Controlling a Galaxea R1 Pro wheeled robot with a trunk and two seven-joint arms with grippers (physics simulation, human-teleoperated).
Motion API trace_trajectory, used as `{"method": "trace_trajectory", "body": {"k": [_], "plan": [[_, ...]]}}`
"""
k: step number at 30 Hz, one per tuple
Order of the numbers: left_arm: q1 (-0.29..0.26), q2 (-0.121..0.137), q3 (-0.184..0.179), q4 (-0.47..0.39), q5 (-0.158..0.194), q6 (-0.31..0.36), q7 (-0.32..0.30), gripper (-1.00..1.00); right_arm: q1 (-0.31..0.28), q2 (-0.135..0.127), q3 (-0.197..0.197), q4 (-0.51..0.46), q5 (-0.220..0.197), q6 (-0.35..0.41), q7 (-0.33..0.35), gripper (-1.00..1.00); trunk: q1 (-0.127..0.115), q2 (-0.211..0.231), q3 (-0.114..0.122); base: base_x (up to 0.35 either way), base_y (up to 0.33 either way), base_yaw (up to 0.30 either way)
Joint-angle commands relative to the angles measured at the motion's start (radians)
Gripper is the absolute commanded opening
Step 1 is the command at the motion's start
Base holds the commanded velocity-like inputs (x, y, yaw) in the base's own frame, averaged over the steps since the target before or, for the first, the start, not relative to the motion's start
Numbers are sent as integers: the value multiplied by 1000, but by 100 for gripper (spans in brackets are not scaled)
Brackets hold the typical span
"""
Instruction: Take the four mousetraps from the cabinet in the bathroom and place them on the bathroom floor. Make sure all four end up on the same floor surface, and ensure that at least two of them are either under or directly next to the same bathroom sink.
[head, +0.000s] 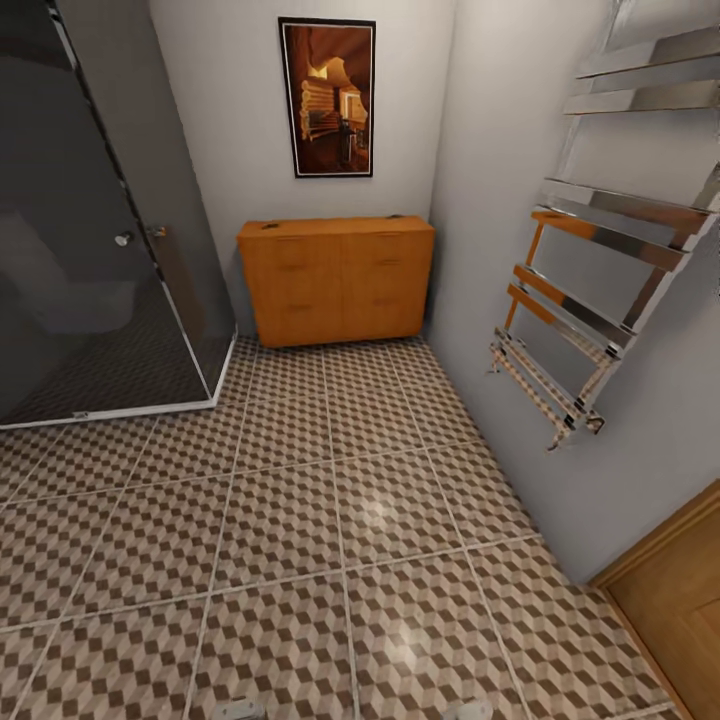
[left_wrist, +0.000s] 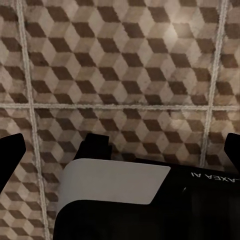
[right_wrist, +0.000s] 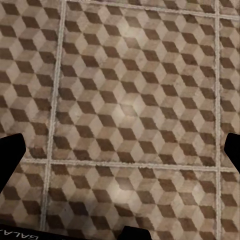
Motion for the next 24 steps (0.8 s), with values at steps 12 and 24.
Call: {"method": "trace_trajectory", "body": {"k": [12,24], "plan": [[-1,1,-8,-5,6,-3,6,100,-1,0,8,1,-2,-2,-6,100,0,0,18,0,0,0],[-1,1,-8,-5,6,-3,6,100,-1,0,8,1,-2,-2,-6,100,0,0,37,0,0,0]]}}
